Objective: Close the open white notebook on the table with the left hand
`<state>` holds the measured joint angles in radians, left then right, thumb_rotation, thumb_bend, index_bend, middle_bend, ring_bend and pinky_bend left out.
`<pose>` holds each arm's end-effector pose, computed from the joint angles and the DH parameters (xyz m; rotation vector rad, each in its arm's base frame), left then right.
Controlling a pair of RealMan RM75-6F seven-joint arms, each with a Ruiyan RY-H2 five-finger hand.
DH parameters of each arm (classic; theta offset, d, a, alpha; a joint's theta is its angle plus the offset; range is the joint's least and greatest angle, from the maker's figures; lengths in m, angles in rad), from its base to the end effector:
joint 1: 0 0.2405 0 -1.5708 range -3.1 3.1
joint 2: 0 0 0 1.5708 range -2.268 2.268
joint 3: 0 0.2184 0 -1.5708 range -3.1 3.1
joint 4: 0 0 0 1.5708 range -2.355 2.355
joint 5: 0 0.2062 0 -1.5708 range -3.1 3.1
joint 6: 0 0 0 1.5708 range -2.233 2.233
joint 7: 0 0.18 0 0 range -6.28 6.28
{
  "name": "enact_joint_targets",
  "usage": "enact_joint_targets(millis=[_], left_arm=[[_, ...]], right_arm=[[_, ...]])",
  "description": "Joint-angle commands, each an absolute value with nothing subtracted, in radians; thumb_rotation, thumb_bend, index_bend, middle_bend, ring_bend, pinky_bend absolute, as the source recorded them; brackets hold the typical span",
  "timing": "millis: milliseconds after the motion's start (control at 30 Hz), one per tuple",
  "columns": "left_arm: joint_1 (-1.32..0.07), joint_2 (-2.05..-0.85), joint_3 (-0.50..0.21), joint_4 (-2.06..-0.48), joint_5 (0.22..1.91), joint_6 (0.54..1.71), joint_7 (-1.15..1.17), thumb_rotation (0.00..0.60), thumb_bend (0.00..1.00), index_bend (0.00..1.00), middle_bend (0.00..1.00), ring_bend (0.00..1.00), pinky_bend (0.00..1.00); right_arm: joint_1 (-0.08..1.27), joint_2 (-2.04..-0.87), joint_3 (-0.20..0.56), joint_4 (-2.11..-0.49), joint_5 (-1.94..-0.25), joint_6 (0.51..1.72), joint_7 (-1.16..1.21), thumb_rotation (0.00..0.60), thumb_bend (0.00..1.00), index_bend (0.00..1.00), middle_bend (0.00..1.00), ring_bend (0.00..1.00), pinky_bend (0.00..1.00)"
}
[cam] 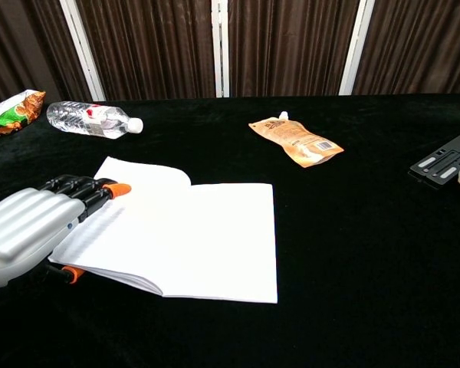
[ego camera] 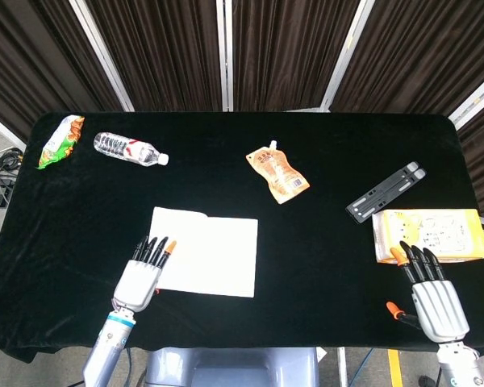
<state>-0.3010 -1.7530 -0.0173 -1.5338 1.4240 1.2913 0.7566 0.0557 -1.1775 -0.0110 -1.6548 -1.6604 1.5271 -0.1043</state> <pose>-0.1422 0.2279 -0.0530 -1.7882 -0.7266 -0.7963 -0.2421 -0.1905 0.1136 1.5149 -0.8621 0.9631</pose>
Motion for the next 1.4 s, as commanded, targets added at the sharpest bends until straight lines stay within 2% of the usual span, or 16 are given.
enact_joint_targets(millis=[33, 567, 733, 1167, 1400], left_arm=[[-0.305, -1.743, -0.018, -1.567, 1.438, 1.306, 0.774, 0.6, 0.47, 0.0, 0.0, 0.0, 0.0], [-0.398, -1.781, -0.117, -1.635, 1.444, 1.285, 0.897, 0.6, 0.46, 0.0, 0.0, 0.0, 0.0], [-0.427, -1.802, -0.136, -1.636, 1.449, 1.28, 0.927, 0.6, 0.43, 0.0, 0.0, 0.0, 0.0], [-0.406, -1.776, -0.106, -1.647, 1.452, 1.326, 0.895, 0.6, 0.42, 0.0, 0.0, 0.0, 0.0], [-0.322, -1.655, -0.054, -1.679, 1.473, 1.426, 0.8, 0.6, 0.42, 0.0, 0.0, 0.0, 0.0]], right_arm=[[0.055, -1.177, -0.011, -1.655, -1.659, 1.527, -0.104, 0.6, 0.06, 0.0, 0.0, 0.0, 0.0], [0.056, -1.174, -0.006, -1.655, -1.655, 1.528, -0.097, 0.6, 0.06, 0.0, 0.0, 0.0, 0.0], [0.056, -1.172, -0.005, -1.655, -1.653, 1.528, -0.093, 0.6, 0.06, 0.0, 0.0, 0.0, 0.0], [0.055, -1.168, -0.005, -1.658, -1.656, 1.532, -0.09, 0.6, 0.06, 0.0, 0.0, 0.0, 0.0], [0.056, -1.171, -0.005, -1.655, -1.653, 1.527, -0.096, 0.6, 0.06, 0.0, 0.0, 0.0, 0.0]])
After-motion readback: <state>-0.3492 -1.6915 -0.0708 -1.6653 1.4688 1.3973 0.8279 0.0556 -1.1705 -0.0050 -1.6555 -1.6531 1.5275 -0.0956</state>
